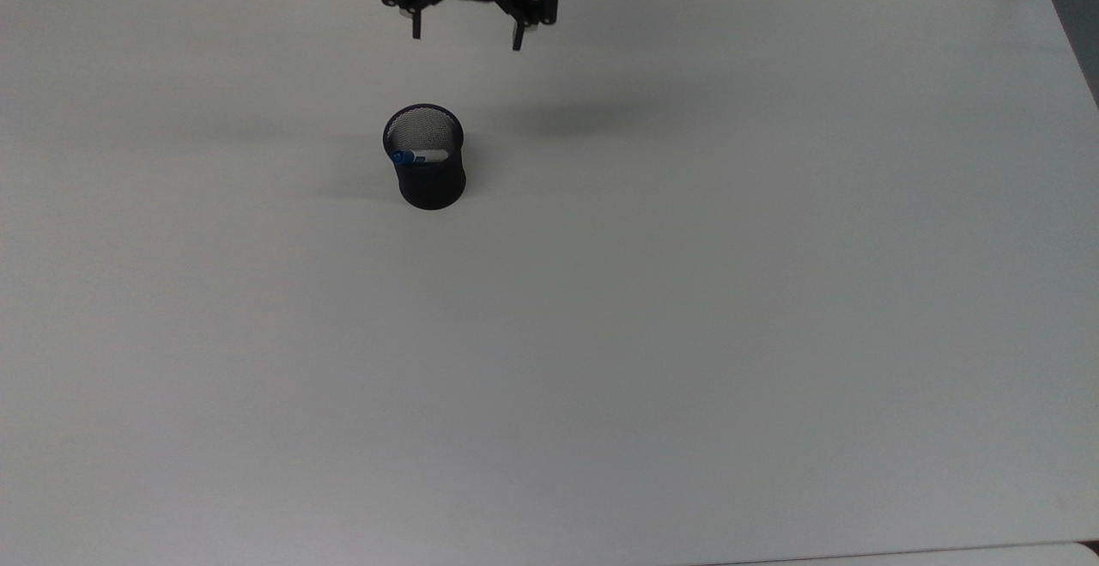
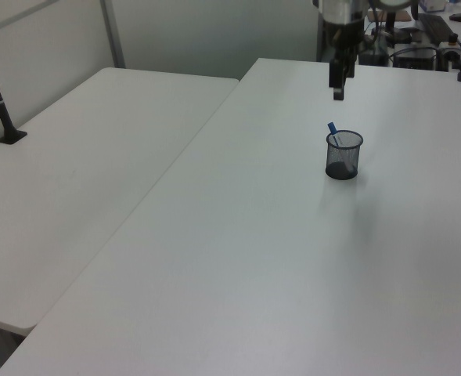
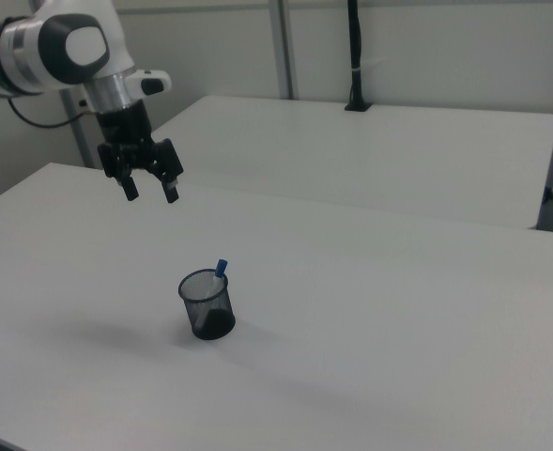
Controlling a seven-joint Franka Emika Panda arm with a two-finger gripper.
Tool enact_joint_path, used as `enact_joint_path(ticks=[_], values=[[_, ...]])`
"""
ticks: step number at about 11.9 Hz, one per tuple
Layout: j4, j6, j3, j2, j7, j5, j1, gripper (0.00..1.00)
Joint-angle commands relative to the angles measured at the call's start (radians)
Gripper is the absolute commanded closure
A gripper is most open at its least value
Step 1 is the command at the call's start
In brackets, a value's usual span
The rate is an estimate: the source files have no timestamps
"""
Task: Insert the marker
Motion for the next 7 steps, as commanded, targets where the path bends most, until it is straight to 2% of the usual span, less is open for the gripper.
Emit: enact_joint_path(ticks=[1,3,4,7], values=[[0.05,-0.067,-0.012,-0.028,-0.078,0.111,-0.049,0.0],[0.049,-0.07,-0.004,-0.04,-0.074,0.125,-0.06,0.0],[0.05,-0.067,0.007,-0.045,-0.076,0.125,-0.089,0.0],[0.05,-0.082,0.007,-0.046,-0.076,0.119,-0.08,0.0]])
